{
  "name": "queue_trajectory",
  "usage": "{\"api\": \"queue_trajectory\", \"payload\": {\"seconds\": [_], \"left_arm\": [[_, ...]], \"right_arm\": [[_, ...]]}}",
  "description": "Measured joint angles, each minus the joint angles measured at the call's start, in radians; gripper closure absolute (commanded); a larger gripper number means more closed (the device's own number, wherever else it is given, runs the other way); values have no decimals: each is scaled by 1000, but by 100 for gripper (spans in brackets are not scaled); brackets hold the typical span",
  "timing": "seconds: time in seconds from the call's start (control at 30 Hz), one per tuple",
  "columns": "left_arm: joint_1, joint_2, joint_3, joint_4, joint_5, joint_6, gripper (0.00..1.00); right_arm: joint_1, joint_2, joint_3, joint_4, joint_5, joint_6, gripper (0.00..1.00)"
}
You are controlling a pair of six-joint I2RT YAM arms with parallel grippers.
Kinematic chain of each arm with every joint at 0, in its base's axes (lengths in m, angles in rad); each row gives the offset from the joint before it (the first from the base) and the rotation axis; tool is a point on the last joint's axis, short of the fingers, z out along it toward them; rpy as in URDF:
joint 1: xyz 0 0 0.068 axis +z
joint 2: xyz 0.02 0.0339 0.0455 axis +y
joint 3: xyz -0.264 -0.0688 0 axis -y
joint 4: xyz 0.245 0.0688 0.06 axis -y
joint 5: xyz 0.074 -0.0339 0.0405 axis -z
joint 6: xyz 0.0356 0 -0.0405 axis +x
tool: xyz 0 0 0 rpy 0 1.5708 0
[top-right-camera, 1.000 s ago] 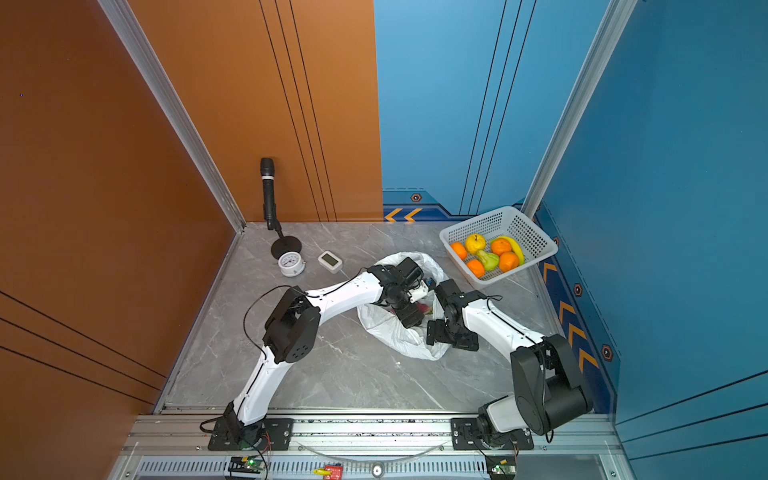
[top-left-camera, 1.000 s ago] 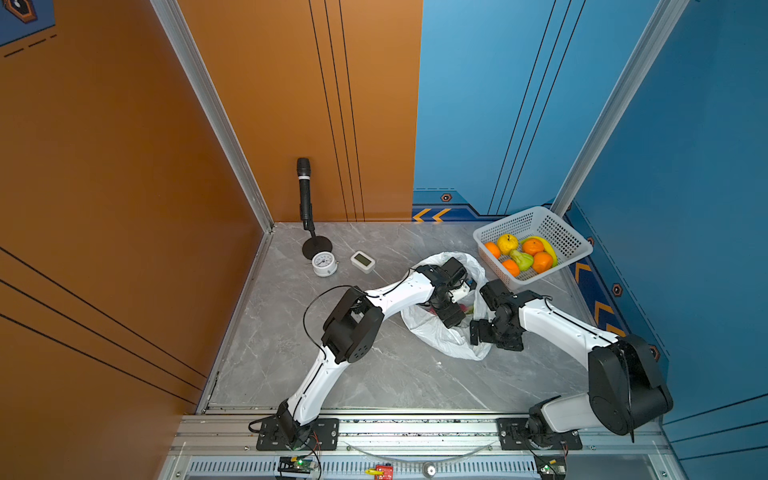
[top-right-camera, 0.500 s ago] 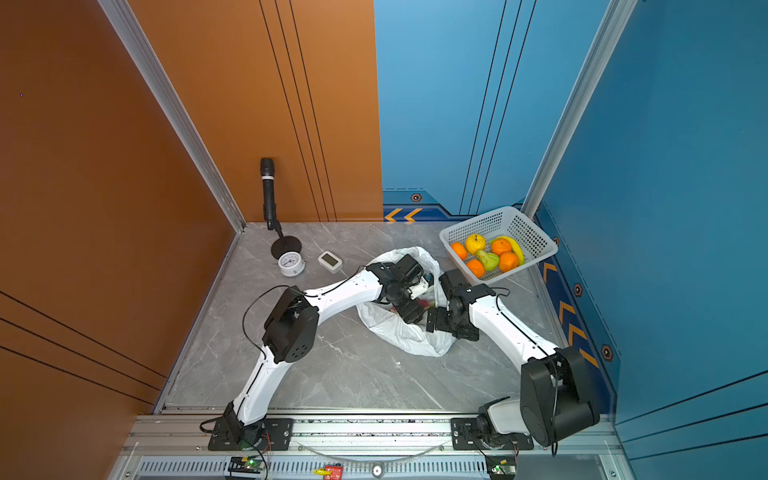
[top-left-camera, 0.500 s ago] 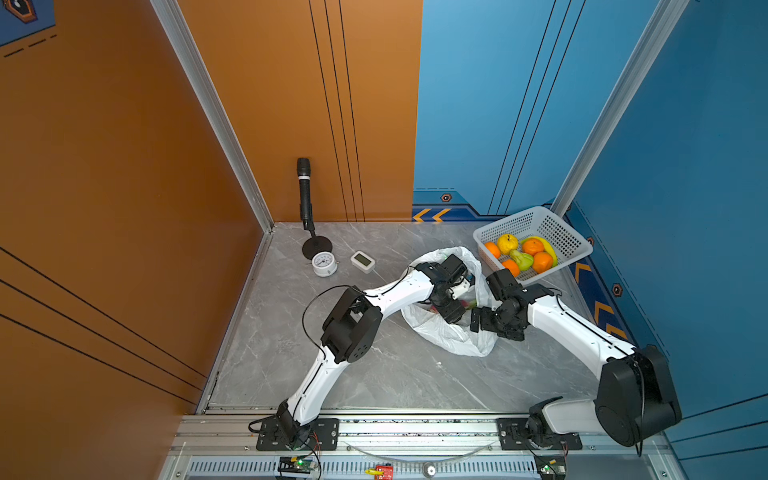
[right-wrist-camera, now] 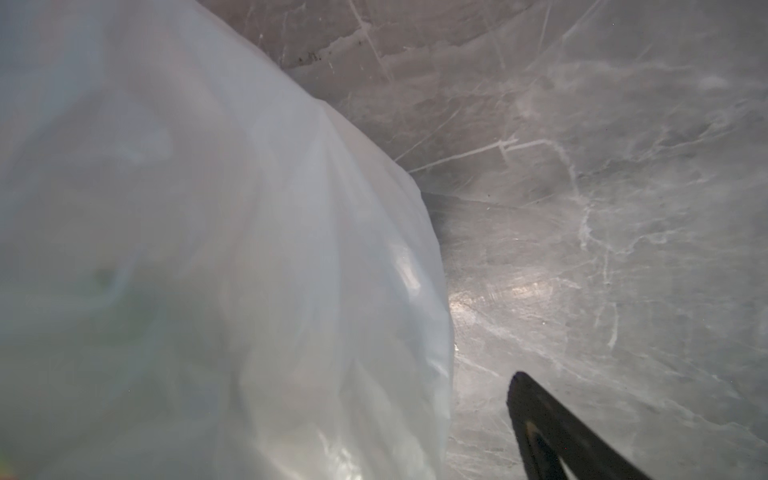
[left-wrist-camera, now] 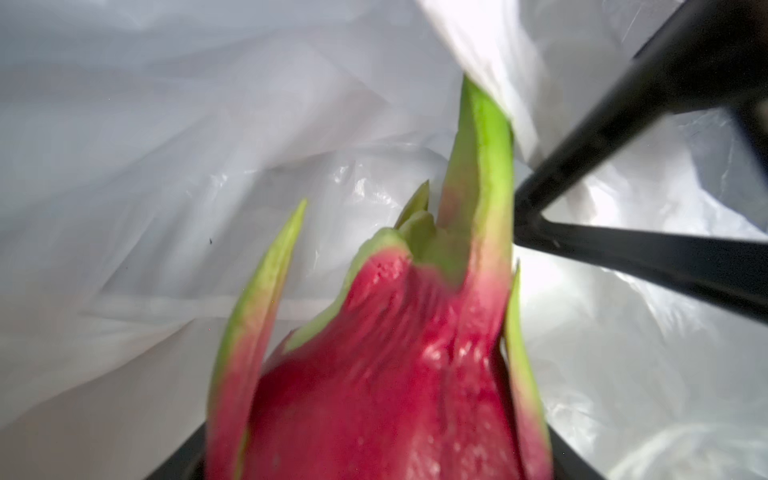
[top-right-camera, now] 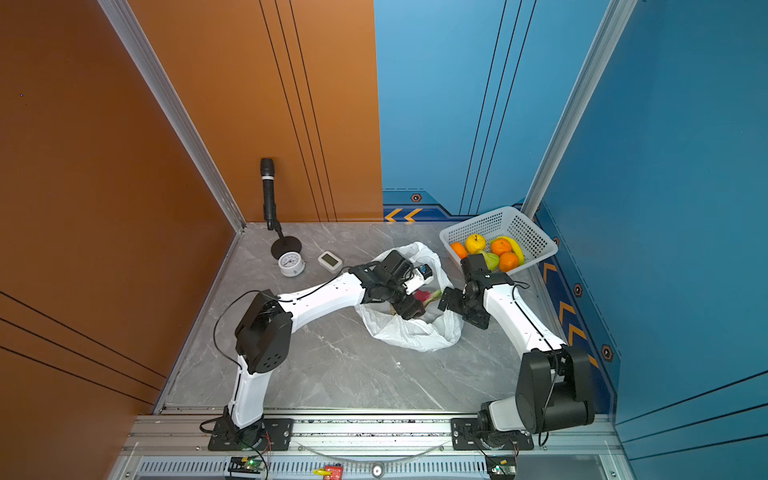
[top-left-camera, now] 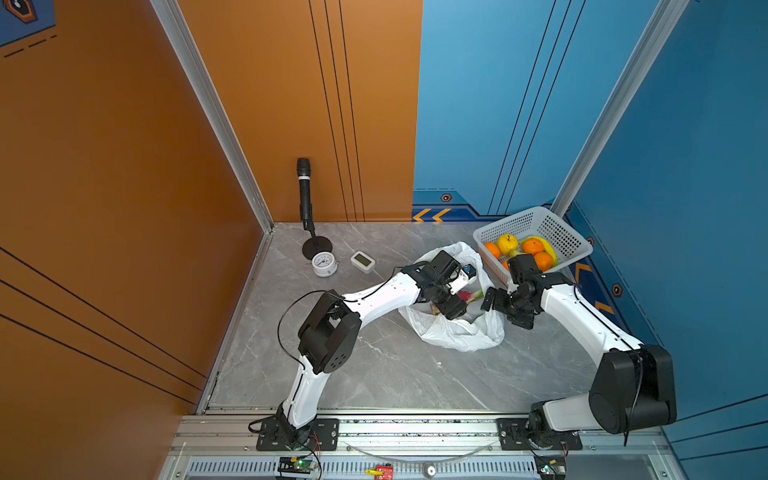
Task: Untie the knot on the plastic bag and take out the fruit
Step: 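Close the left gripper on the pink dragon fruit inside the bag, then lift the dragon fruit out of the bag with the left gripper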
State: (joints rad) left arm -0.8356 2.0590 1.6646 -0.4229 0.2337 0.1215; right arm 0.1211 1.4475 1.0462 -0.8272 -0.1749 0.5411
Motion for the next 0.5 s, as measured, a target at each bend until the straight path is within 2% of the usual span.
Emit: {"api": "queue_trajectory", "payload": {"seconds": [0.23, 0.5], "left_arm": [[13, -66, -139, 243, 29, -37, 47], [44, -118, -253, 560, 120, -120, 45]], "right_arm": [[-12, 54, 0, -1, -38, -1, 1], [-15, 74, -1, -2, -59, -2, 2]]}}
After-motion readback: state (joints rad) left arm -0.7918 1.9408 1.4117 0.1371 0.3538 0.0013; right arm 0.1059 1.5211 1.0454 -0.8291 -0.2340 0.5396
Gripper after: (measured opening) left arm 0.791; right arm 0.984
